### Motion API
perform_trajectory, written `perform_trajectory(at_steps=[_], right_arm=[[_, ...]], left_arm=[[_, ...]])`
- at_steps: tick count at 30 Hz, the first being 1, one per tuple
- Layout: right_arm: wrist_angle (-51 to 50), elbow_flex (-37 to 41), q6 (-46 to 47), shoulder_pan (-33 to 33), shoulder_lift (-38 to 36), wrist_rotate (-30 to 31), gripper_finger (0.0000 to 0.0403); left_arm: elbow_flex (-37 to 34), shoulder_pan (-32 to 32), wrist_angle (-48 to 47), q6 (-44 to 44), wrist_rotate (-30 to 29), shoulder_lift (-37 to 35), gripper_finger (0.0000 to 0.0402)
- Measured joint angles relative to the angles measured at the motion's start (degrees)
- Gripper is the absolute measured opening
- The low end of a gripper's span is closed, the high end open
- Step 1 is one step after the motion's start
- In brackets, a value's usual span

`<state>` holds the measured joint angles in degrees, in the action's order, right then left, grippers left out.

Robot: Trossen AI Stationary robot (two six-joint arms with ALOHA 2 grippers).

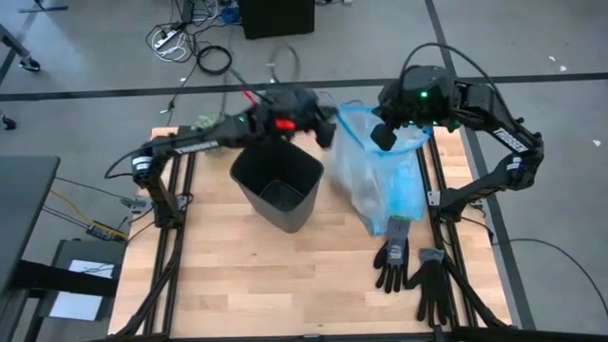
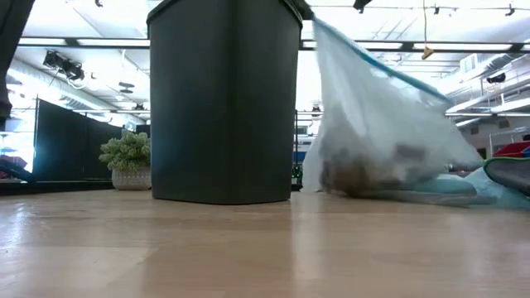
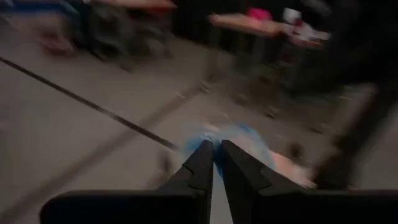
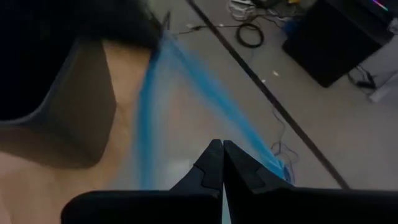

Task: Place trash/remove bag and relplace
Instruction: Remove the trash bag from the bin

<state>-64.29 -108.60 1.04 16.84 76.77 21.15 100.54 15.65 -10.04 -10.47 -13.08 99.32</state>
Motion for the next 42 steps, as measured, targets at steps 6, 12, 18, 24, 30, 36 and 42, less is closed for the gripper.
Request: perform_trajectory(at_steps=[6, 12, 18, 24, 30, 36, 42], right_arm=[[-1.75, -0.03, 11.29, 0.00, -1.07, -4.65, 0.0000], [-2.36, 5.09, 18.14, -0.04, 1.94, -13.13, 0.0000], [-0.17, 14.29, 18.37, -0.42, 3.60, -11.09, 0.0006], [10.77, 18.05, 15.68, 0.37, 3.53, -21.57, 0.0068], [14.06, 17.88, 5.56, 2.19, 3.91, -25.50, 0.0152], [13.10, 21.26, -10.42, 3.34, 5.92, -25.19, 0.0199], [13.46, 23.75, -22.97, 3.66, 6.02, -21.18, 0.0193]], left_arm=[[4.68, 6.45, -0.82, 8.76, -0.56, -1.63, 0.0029], [12.43, 11.35, -3.95, 14.78, 1.02, -1.87, 0.0009], [16.69, 13.76, -11.63, 20.41, 1.35, -1.70, 0.0005], [18.24, 14.57, -22.20, 20.47, 3.62, -1.66, 0.0010], [18.28, 15.80, -31.85, 15.10, 8.39, -1.66, 0.0011], [18.31, 16.12, -38.05, 13.65, 10.11, -1.66, 0.0011], [18.31, 16.19, -47.55, 14.30, 4.88, -0.92, 0.0006]])
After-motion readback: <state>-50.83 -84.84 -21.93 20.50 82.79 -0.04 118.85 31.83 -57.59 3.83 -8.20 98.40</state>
